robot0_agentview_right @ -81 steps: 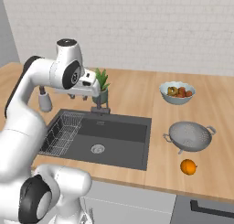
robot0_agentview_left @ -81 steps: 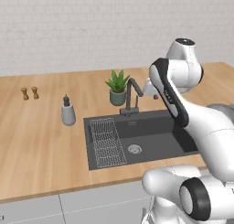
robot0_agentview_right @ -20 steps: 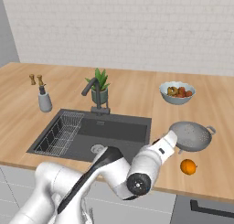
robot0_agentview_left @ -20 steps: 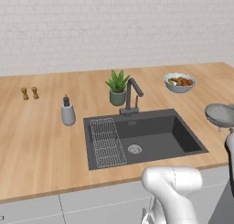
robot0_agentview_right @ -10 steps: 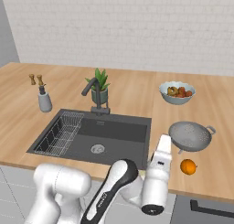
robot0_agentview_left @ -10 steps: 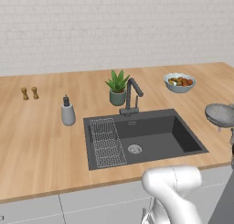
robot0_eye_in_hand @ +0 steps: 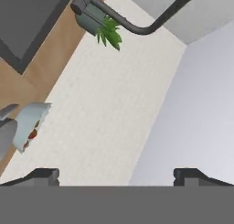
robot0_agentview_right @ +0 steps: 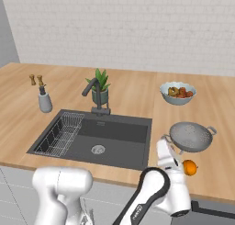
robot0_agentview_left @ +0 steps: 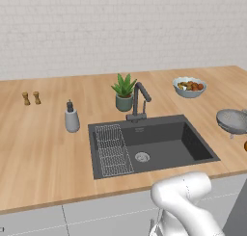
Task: Put the colander in the sink, put the orange in the colander, and turn on the sink faucet and pour water over the colander.
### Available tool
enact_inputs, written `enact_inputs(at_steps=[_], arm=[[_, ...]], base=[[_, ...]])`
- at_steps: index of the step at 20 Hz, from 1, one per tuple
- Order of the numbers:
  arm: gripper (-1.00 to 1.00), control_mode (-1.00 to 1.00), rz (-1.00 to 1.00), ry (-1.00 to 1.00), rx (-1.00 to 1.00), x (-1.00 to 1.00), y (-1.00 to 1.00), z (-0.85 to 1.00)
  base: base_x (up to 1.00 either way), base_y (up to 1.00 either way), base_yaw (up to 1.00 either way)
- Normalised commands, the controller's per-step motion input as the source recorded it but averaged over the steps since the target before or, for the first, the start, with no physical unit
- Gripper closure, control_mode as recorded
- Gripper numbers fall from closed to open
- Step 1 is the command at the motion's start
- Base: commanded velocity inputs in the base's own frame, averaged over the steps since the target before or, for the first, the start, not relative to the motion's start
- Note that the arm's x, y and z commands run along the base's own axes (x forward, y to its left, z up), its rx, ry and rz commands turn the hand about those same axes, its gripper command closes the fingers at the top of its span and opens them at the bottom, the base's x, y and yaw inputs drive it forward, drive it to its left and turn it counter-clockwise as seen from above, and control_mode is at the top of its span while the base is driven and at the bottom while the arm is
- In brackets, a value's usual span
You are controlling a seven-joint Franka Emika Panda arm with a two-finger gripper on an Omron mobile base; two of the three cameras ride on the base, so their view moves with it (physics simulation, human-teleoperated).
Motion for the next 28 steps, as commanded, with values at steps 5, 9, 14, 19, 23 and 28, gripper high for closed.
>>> enact_inputs(at_steps=[5,9,14,19,23,28], arm=[[-1.0,-1.0,0.0,-0.05,-0.56,0.16,0.0,-0.18],[-1.0,-1.0,-0.08,0.0,-0.45,0.19,0.02,-0.04],[-1.0,-1.0,-0.09,0.0,-0.45,0.22,0.0,-0.1],[-1.0,-1.0,-0.05,0.04,-0.43,0.25,-0.01,-0.26],[-1.0,-1.0,-0.09,0.01,-0.45,0.14,-0.16,-0.41],[-1.0,-1.0,-0.1,0.19,-0.29,0.14,-0.31,-0.25]], base=[[0.0,0.0,0.0],[0.0,0.0,0.0],[0.0,0.0,0.0],[0.0,0.0,0.0],[0.0,0.0,0.0],[0.0,0.0,0.0]])
